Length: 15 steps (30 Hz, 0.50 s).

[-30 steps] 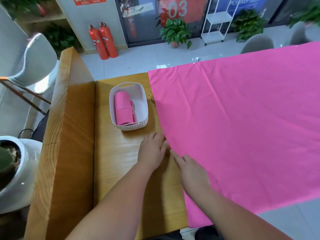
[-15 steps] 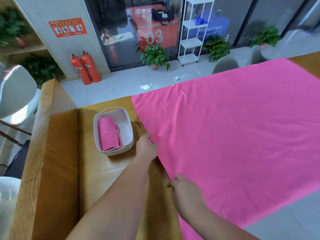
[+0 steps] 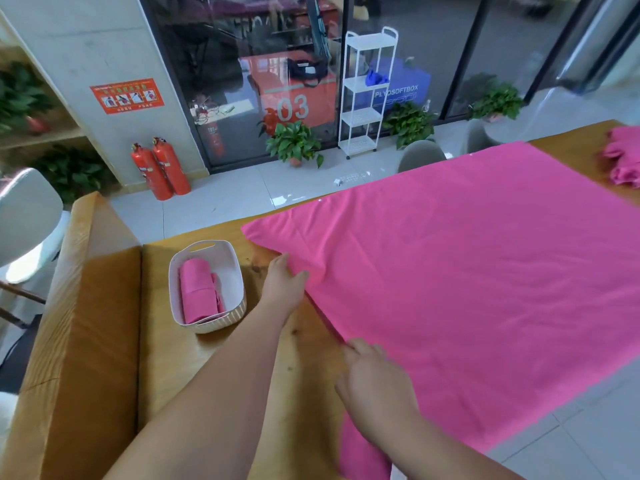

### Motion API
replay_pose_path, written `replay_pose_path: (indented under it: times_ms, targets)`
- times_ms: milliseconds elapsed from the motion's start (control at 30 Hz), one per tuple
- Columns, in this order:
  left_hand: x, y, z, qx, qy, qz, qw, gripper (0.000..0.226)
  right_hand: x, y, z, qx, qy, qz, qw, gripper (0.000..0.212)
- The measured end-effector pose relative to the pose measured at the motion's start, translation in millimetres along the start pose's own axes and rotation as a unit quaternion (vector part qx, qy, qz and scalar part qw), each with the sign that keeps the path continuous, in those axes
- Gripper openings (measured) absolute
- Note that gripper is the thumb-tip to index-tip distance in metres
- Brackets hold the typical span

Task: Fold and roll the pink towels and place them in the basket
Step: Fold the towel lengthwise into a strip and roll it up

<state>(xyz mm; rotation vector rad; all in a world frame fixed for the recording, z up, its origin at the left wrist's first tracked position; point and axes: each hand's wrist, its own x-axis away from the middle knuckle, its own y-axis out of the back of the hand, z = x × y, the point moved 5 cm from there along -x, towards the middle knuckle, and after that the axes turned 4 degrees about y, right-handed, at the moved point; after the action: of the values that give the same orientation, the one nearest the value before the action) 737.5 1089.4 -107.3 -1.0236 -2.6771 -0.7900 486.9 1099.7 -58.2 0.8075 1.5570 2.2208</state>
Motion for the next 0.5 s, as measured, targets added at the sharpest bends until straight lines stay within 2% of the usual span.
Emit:
replay_pose_path:
  times_ms: [100,233,400,500]
  targets:
    - [8,-15,-49,0.027,-0.007,0.010,1.000,0.086,4,38,-24,0.012,-0.022,-0.051,0.998,0.048]
    - [5,-42,-95,0.059,-0.020,0.014,0.998,0.075,9,76,-60,-0.008,-0.036,-0.078,0.996,0.060]
    - [-7,-84,-149,0.064,-0.057,0.030,0.996,0.103,16,122,-115,-0.033,-0.036,-0.112,0.993,0.067]
    - [-25,-119,-172,0.053,-0.071,0.029,0.996,0.098,23,152,-152,-0.037,-0.022,-0.130,0.991,0.070]
